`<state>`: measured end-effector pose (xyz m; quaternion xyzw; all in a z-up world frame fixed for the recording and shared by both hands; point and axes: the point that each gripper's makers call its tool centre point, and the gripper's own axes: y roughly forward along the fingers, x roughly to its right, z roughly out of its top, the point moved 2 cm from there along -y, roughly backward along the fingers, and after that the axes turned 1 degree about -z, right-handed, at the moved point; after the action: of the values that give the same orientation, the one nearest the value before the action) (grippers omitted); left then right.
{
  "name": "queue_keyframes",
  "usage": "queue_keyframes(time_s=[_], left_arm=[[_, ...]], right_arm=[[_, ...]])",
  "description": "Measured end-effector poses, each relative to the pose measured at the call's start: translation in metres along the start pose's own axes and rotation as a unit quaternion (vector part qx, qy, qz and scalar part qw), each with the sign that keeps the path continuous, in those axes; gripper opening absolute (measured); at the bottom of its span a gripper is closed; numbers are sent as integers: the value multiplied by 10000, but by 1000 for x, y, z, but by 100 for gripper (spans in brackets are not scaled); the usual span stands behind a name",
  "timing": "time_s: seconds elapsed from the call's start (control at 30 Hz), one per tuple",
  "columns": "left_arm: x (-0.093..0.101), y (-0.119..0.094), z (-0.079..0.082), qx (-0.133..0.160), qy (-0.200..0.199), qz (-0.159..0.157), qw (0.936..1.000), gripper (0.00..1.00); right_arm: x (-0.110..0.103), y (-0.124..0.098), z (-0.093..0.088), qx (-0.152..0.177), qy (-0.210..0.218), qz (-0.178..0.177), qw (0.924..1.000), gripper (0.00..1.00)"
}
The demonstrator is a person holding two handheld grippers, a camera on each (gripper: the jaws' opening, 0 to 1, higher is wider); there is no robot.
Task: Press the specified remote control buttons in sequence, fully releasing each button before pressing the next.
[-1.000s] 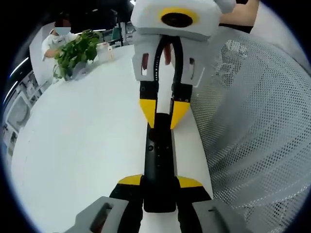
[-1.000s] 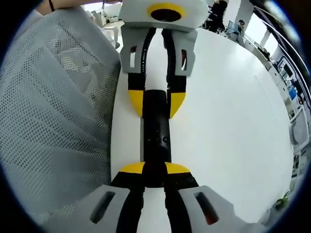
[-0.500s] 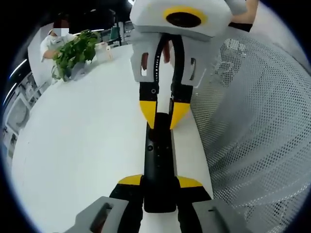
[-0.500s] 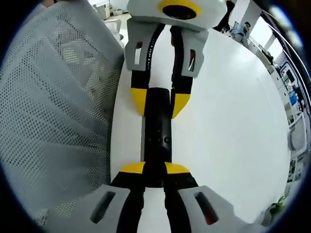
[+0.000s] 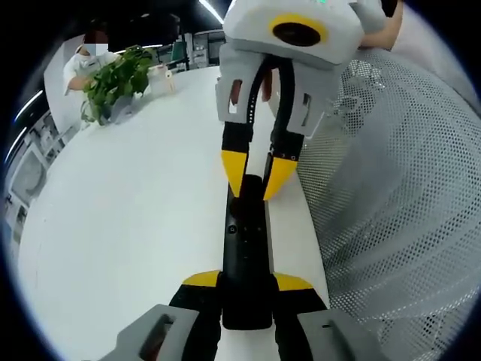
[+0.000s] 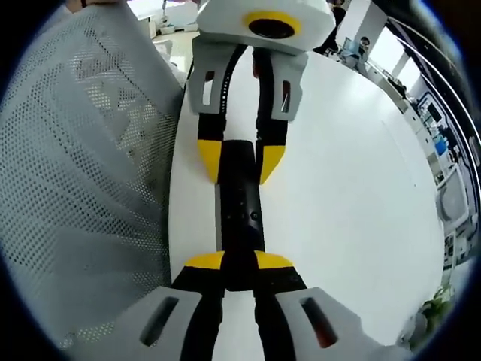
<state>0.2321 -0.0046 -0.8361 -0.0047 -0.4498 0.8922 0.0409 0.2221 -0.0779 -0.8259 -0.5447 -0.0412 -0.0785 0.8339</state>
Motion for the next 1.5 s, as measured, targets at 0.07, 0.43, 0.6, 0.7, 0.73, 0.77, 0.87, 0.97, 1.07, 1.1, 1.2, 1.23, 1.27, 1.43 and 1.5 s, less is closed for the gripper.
queue_keyframes(time_s=[0.07,0.43,0.6,0.7,0.73,0.77,0.87,0.97,1.07,1.1,1.2,1.23,1.27,1.43,1.5], left_arm=[[0,0,0,-9,-1,3,10000,25],[1,0,0,-30,-6,32,10000,25],[1,0,0,-36,-25,38,10000,25],[2,0,0,-33,-35,40,10000,25],[2,0,0,-33,-39,40,10000,25],[2,0,0,-32,-39,41,10000,25],[2,0,0,-31,-41,42,10000,25],[2,0,0,-31,-41,43,10000,25],[2,0,0,-32,-42,45,10000,25],[2,0,0,-29,-51,45,10000,25],[2,0,0,-33,-43,42,10000,25],[2,0,0,-38,-34,40,10000,25],[2,1,0,-41,-28,39,10000,25],[2,1,0,-40,-32,35,10000,25],[2,1,0,-43,-27,35,10000,25]], right_arm=[[-1,0,-1,31,9,-37,10000,12],[-2,-1,-1,-19,-129,-51,9999,9],[-2,-1,-3,-56,-130,-46,9999,5],[-4,-2,-5,-107,-86,39,9999,0],[-5,-2,-5,-74,-51,62,9999,0],[-7,-3,-6,-95,-9,113,9999,0],[-8,-2,-6,-81,-18,109,9999,0],[-7,-2,-5,-97,3,113,9999,0],[-6,-2,-6,-66,152,136,9998,0],[-6,-2,-6,-58,182,145,9997,0],[-6,-2,-7,-48,265,161,9995,0],[-7,-2,-6,-57,270,155,9995,0],[-7,-2,-7,-62,251,147,9996,0],[-6,-2,-7,-4,286,172,9994,0],[-6,-2,-6,16,280,178,9994,0]])
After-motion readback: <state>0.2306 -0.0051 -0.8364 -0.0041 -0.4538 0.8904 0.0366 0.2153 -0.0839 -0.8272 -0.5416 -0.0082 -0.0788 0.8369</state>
